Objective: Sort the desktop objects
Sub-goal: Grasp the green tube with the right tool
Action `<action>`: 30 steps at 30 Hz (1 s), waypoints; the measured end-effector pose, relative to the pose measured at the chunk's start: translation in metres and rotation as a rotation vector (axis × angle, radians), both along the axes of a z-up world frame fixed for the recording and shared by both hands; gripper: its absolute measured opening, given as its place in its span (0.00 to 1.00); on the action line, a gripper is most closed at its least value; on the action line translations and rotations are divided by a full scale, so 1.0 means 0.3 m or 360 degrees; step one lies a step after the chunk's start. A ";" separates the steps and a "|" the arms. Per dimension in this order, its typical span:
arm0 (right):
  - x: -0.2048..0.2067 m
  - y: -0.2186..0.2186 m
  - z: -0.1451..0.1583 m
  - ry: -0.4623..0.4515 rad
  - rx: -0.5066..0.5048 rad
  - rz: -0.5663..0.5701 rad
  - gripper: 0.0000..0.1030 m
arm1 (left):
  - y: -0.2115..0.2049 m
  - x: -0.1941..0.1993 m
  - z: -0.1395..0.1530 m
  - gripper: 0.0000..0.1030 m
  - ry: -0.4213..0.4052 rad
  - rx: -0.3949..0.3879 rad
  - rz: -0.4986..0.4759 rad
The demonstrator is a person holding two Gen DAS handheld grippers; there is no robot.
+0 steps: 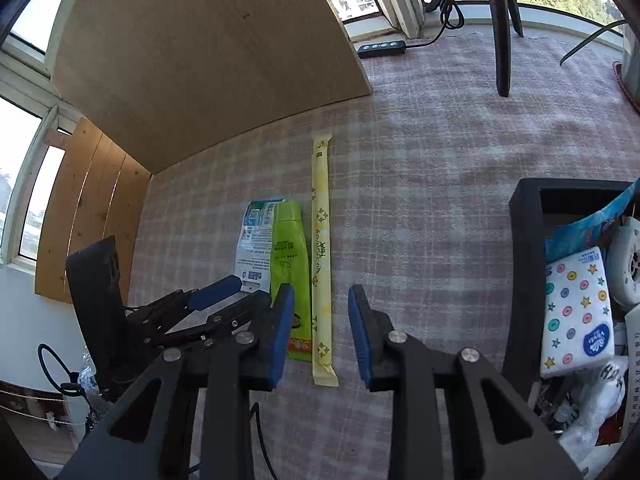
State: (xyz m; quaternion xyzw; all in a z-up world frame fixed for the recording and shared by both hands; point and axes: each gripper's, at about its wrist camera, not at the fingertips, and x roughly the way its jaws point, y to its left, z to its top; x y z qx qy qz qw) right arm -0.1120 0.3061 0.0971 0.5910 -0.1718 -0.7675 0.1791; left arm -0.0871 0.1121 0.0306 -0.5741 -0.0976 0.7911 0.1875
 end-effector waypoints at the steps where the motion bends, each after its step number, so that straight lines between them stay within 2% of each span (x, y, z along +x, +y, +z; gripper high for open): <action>1: -0.016 -0.024 -0.021 -0.0023 -0.0010 0.0008 0.27 | 0.006 0.002 -0.008 0.48 -0.0009 0.0008 -0.0005; 7: -0.081 -0.111 -0.147 -0.0185 -0.0109 0.0017 0.27 | 0.023 0.000 -0.040 0.48 -0.0040 0.0041 -0.0012; 13: -0.107 -0.161 -0.225 -0.0286 -0.0082 0.0027 0.27 | 0.034 -0.018 -0.036 0.48 -0.0036 0.0036 -0.0029; 16: -0.115 -0.168 -0.236 -0.0269 0.0024 0.0022 0.25 | 0.034 -0.008 -0.038 0.48 -0.0041 0.0049 -0.0064; 21: -0.120 -0.163 -0.256 -0.0292 -0.0064 0.0011 0.25 | 0.067 -0.016 -0.048 0.49 -0.0014 0.0022 -0.0081; 25: -0.113 -0.168 -0.258 -0.0264 -0.0061 -0.0004 0.26 | 0.059 -0.030 -0.049 0.49 0.0010 0.0031 -0.0064; 30: -0.095 -0.167 -0.258 -0.0216 -0.0018 -0.0074 0.21 | 0.054 -0.027 -0.051 0.47 0.0021 0.0059 -0.0032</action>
